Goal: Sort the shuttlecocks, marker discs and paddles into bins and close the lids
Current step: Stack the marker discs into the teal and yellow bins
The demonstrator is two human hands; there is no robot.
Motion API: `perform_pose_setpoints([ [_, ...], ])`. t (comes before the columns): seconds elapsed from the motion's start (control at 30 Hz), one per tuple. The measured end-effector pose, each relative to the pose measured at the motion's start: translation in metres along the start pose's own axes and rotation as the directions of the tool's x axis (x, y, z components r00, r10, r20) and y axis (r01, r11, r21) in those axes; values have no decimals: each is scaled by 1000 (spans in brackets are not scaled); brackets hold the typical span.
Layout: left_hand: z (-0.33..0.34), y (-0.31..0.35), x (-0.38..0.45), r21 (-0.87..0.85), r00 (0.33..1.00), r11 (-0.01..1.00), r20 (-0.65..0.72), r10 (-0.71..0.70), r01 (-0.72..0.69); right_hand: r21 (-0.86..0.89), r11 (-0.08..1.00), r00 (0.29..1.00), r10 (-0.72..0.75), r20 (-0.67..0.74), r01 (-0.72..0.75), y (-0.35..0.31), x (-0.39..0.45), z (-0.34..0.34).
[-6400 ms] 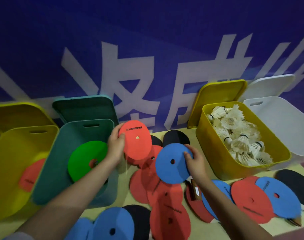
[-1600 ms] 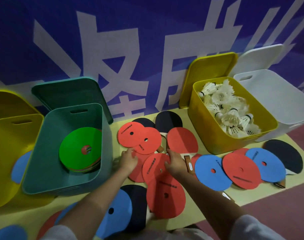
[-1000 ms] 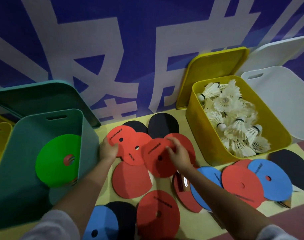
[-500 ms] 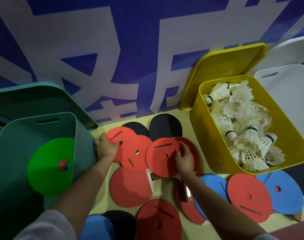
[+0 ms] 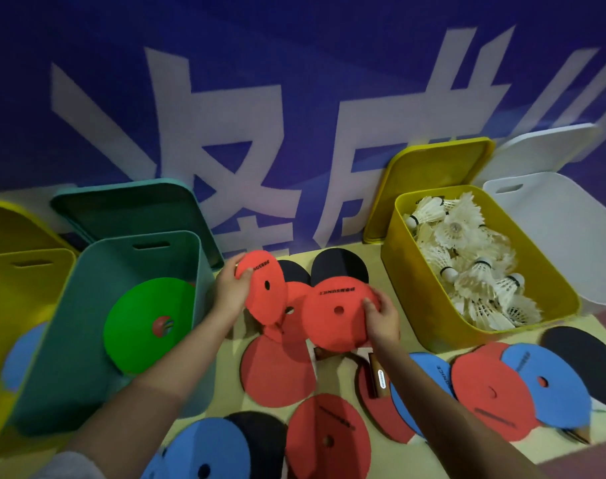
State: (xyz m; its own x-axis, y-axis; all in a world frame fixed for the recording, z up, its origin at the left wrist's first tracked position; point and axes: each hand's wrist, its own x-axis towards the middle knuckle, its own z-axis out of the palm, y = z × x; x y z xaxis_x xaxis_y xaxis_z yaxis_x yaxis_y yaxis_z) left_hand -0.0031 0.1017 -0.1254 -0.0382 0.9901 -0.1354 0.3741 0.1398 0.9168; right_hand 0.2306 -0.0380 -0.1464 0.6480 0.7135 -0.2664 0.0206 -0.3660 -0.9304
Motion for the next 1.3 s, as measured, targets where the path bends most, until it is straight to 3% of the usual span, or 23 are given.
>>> perform_pose_setpoints([
  [0.3, -118, 49, -36, -229, 971, 945, -93, 218, -234, 258, 957, 991, -118, -60, 130, -83, -71, 68],
  [0.53, -232, 30, -39, -230, 939, 916, -182, 291, -328, 329, 928, 983, -186, 4, 174, -118, -151, 154],
  [0.8, -348, -23, -33, -256, 945, 932, -267, 188, -257, 320, 936, 981, -181, 72, 149, -111, -213, 252],
  [1.0, -418, -76, -9, -154, 945, 979, -318, 77, -131, 306, 943, 983, -164, 77, 133, -107, -240, 308],
  [1.3, -430, -145, 34, -43, 954, 991, -271, -132, 125, 229, 973, 997, -51, 58, 37, -94, -240, 354],
])
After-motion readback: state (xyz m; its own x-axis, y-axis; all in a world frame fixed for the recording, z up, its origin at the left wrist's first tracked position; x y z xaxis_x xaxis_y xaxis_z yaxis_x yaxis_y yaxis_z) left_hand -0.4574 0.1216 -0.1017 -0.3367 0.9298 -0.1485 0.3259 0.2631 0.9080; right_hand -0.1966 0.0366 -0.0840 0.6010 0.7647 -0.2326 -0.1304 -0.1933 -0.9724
